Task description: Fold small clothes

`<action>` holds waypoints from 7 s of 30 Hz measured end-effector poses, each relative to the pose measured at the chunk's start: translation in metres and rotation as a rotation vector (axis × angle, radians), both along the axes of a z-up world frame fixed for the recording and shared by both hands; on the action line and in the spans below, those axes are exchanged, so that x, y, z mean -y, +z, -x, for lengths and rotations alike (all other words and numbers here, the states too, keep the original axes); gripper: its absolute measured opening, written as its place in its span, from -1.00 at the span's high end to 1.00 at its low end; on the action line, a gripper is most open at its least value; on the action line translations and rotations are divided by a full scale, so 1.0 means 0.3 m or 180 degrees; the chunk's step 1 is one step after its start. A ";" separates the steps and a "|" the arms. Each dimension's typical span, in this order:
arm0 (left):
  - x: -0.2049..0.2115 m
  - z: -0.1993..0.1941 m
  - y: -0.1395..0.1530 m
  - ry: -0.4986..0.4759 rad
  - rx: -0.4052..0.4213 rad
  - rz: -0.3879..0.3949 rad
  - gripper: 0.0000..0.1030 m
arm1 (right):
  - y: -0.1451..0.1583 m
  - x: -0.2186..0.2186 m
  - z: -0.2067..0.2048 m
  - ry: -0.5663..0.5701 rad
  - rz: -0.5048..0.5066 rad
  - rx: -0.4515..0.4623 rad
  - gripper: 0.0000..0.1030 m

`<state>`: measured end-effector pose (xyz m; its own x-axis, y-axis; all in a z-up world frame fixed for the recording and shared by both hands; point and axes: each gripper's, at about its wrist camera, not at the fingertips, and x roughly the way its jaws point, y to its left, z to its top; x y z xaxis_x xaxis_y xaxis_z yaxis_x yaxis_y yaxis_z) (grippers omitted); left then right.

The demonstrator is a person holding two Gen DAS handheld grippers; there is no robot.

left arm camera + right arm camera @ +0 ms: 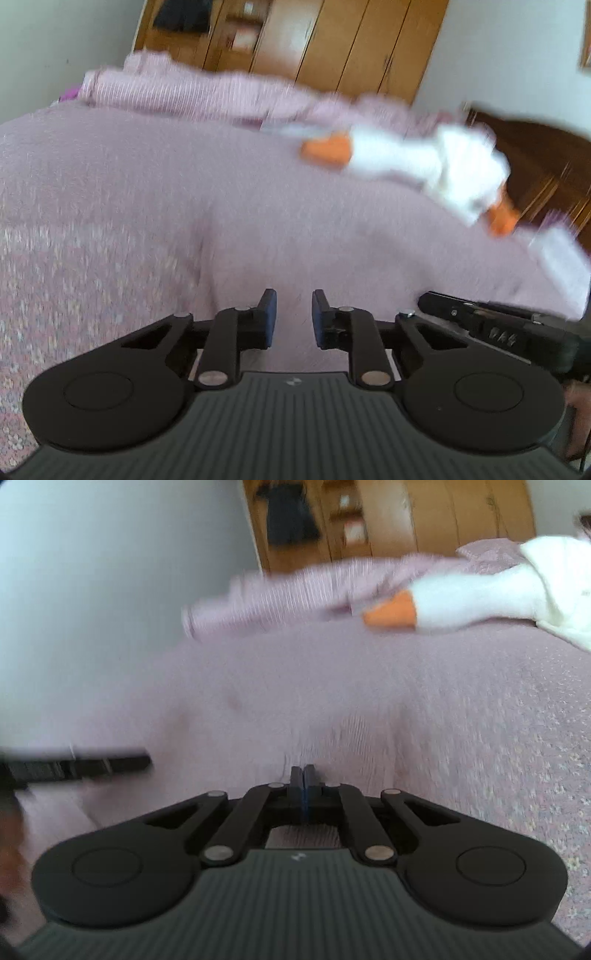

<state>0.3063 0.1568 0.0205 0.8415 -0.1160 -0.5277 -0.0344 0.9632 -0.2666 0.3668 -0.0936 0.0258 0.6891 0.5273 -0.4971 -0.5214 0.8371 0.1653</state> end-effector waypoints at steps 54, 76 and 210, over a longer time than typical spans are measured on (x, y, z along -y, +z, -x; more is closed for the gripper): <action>-0.168 0.054 -0.222 0.0397 -0.0249 0.2118 -0.62 | -0.136 0.407 0.117 -0.0355 -0.2029 -0.1469 -0.61; -0.235 0.030 -0.137 0.0614 -0.0533 0.2635 0.20 | -0.266 -0.113 0.243 -0.0564 -0.3485 -0.1755 -0.62; 0.128 -0.346 0.195 -0.0547 0.0266 0.1968 0.26 | 0.076 0.480 -0.401 -0.0115 -0.2982 -0.1246 0.28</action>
<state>0.4101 0.1182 0.0789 0.8192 -0.5143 -0.2540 0.1513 0.6209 -0.7691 0.4870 -0.2375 0.0484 0.5899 0.8026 -0.0886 -0.2667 0.2972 0.9168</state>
